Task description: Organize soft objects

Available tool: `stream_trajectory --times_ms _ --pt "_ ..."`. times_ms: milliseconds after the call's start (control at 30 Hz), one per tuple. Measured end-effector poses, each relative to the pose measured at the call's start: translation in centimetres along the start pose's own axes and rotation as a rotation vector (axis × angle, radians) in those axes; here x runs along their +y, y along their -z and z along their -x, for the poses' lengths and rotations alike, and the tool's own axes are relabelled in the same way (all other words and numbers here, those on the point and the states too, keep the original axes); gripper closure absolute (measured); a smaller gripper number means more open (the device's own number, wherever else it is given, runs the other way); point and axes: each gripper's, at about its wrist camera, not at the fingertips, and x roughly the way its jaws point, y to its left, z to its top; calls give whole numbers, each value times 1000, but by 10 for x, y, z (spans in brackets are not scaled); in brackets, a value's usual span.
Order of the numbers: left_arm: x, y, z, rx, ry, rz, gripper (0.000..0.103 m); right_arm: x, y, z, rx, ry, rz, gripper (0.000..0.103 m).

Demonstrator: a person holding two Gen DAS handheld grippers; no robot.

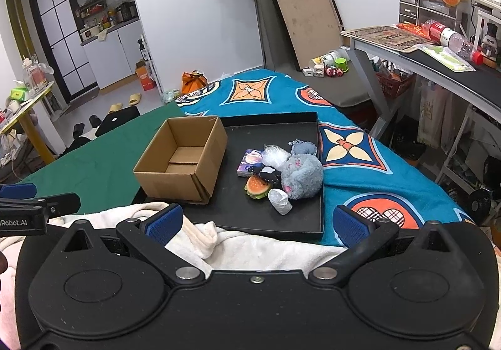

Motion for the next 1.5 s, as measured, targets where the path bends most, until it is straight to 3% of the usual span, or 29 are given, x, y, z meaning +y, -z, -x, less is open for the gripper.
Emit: stream_trajectory --times_ms 700,1100,1500 --pt "-2 1 -11 26 -2 -5 1 -3 -3 -11 25 -11 -4 0" --pt "-1 -7 -31 40 9 8 1 -16 -7 -35 37 -42 -54 0" --pt "8 -14 -65 77 -34 52 1 -35 -6 -58 32 -59 -105 0"
